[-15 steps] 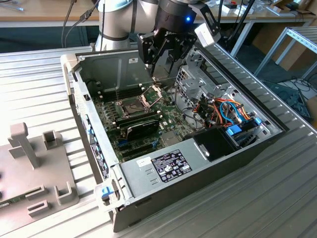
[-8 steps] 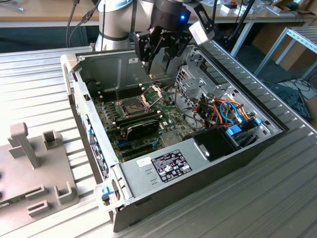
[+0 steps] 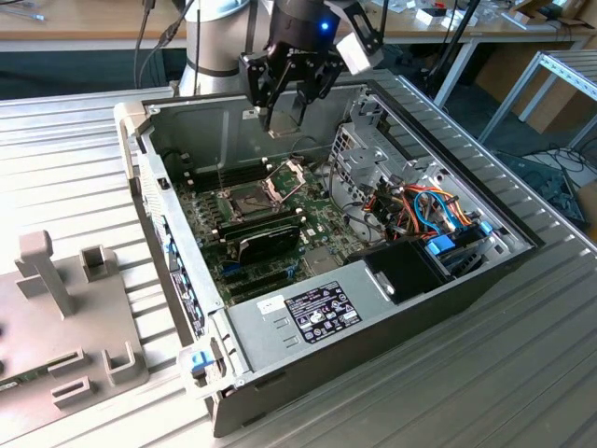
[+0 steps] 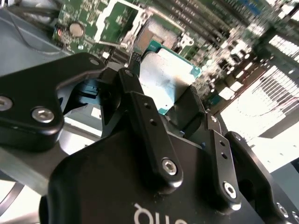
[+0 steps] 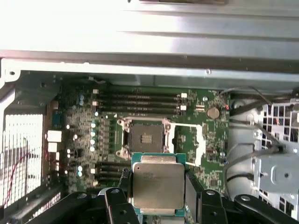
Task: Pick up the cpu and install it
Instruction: 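Pick up the cpu and move it towards the insertion slot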
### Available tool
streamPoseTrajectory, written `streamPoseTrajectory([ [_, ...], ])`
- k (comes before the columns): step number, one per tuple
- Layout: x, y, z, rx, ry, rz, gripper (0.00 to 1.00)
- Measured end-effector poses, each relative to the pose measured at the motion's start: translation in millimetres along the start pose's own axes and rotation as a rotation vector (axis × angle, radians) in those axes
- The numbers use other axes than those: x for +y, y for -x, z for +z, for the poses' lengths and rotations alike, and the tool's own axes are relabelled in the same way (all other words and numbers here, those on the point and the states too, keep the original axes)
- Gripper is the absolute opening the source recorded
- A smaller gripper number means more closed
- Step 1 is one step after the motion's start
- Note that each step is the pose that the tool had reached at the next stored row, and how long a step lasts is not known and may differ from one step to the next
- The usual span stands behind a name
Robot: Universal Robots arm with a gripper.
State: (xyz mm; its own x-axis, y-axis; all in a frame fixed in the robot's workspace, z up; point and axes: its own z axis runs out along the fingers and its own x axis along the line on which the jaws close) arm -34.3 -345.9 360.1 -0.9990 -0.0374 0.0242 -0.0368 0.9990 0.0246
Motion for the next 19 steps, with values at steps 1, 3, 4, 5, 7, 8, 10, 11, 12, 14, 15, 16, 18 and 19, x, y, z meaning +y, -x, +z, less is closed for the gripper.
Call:
streamPoseTrajectory([
  [1, 2.6, -1.6, 2.8, 0.0001, -0.0016, 0.000, 0.55],
  [3, 4.0, -2.3, 7.5, 0.0001, -0.0052, 0.000, 0.55],
  [4, 4.0, -2.2, 9.1, 0.0002, -0.0066, 0.000, 0.55],
  [5, 4.2, -2.2, 9.7, 0.0003, -0.0079, 0.000, 0.55],
  [7, 4.1, -2.2, 9.8, 0.0004, -0.0090, 0.000, 0.55],
  [8, 4.1, -2.2, 9.8, 0.0004, -0.0092, 0.000, 0.55],
  [10, 4.2, -2.3, 9.9, 0.0003, -0.0094, 0.000, 0.55],
  [11, 4.4, -3.2, 10.3, 0.0003, -0.0093, 0.000, 0.55],
  [12, 4.5, -4.5, 10.9, 0.0003, -0.0093, 0.000, 0.55],
  [14, 4.5, -7.5, 15.8, 0.0004, -0.0097, 0.000, 0.55],
  [15, 4.5, -8.4, 20.1, 0.0004, -0.0097, 0.000, 0.55],
  [16, 5.1, -8.8, 22.4, 0.0004, -0.0098, 0.000, 0.55],
  [18, 7.9, -9.2, 25.4, 0.0005, -0.0098, 0.000, 0.55],
  [19, 9.2, -9.2, 26.6, 0.0004, -0.0098, 0.000, 0.55],
])
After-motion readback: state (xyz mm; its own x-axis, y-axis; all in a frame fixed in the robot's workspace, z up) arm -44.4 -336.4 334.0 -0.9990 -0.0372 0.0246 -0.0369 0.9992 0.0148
